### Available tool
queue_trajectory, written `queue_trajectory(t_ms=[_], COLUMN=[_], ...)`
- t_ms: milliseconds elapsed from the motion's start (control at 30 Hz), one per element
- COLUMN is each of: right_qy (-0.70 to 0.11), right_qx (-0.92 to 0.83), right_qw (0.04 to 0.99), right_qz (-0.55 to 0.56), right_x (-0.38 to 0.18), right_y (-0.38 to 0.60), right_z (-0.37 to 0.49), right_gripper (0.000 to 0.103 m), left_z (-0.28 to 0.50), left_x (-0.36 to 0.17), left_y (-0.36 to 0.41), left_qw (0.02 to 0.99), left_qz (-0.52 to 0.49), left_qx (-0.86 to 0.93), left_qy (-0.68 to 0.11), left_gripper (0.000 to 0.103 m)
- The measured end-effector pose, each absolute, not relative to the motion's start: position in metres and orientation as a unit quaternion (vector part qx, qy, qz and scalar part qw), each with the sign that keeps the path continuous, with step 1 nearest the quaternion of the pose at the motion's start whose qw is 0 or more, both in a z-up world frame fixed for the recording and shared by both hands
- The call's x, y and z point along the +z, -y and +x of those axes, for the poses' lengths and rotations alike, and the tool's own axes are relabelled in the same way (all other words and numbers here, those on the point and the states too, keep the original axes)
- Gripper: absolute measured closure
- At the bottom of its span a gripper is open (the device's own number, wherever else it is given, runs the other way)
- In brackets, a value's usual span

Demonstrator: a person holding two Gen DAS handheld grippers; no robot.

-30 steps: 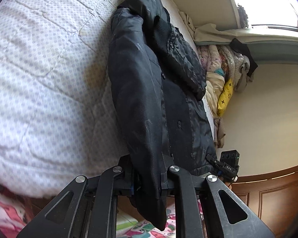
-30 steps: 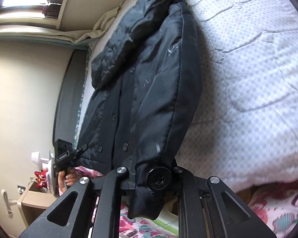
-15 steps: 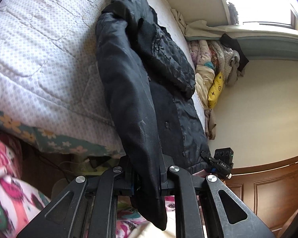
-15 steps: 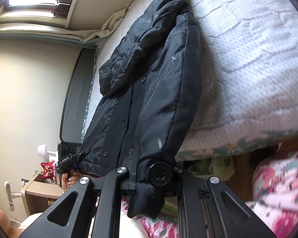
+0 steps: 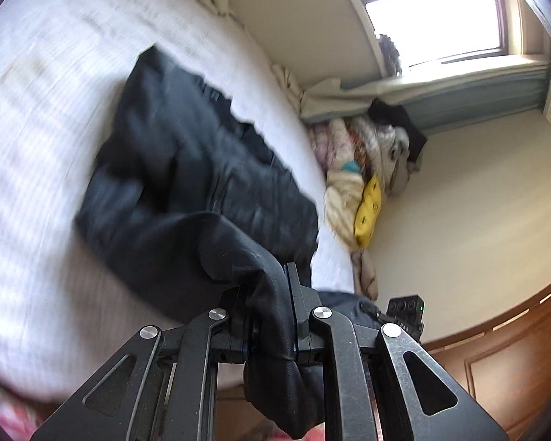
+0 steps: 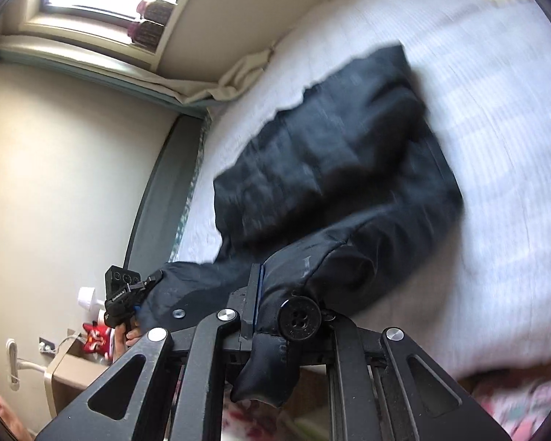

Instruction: Fold large clothes

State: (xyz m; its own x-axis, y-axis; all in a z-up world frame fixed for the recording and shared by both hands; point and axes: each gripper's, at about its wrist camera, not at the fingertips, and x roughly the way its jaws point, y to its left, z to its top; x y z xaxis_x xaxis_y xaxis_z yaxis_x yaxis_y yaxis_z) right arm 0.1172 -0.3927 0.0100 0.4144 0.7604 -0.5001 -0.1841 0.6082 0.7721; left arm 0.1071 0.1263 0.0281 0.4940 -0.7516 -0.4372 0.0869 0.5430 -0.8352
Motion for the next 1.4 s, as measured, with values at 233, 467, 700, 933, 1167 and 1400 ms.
queue_trajectory(t_ms=[233, 467, 700, 933, 1167, 1400], right_qy=[-0.454, -0.484, -0.467, -0.397, -0.403, -0.424], right_qx=[0.256, 0.204, 0.21, 0.224, 0.139, 0.121], right_qw=[0.791, 0.792, 0.783, 0.801, 0.862, 0.873], right_qz=[0.321, 0.312, 0.352, 0.388, 0.273, 0.21], right_x=[0.02, -0.006, -0.027, 0.006, 0.018, 0.011], right_y=[0.38, 0.368, 0.378, 0.401, 0.397, 0.388], right_z=[0.205, 0.277, 0.305, 0.31, 0.307, 0.309], right_gripper=[0.095, 0.088, 0.05, 0.025, 0.025, 0.026], left_z=[0.198, 0.247, 0.259, 0.26, 0.249, 0.262], left_x=[0.013, -0.008, -0.005, 0.011, 0.029, -0.001], left_y=[-0.125, -0.123, -0.131, -0.14, -0.139, -0.121], left_qw=[0.77, 0.766, 0.777, 0.814, 0.881, 0.863], left_qz=[-0.408, -0.405, -0.413, -0.396, -0.292, -0.27], left_qx=[-0.218, -0.183, -0.179, -0.159, -0.099, -0.108], left_qy=[-0.44, -0.465, -0.441, -0.395, -0.358, -0.412], left_gripper=[0.086, 0.078, 0.038, 0.029, 0.023, 0.024])
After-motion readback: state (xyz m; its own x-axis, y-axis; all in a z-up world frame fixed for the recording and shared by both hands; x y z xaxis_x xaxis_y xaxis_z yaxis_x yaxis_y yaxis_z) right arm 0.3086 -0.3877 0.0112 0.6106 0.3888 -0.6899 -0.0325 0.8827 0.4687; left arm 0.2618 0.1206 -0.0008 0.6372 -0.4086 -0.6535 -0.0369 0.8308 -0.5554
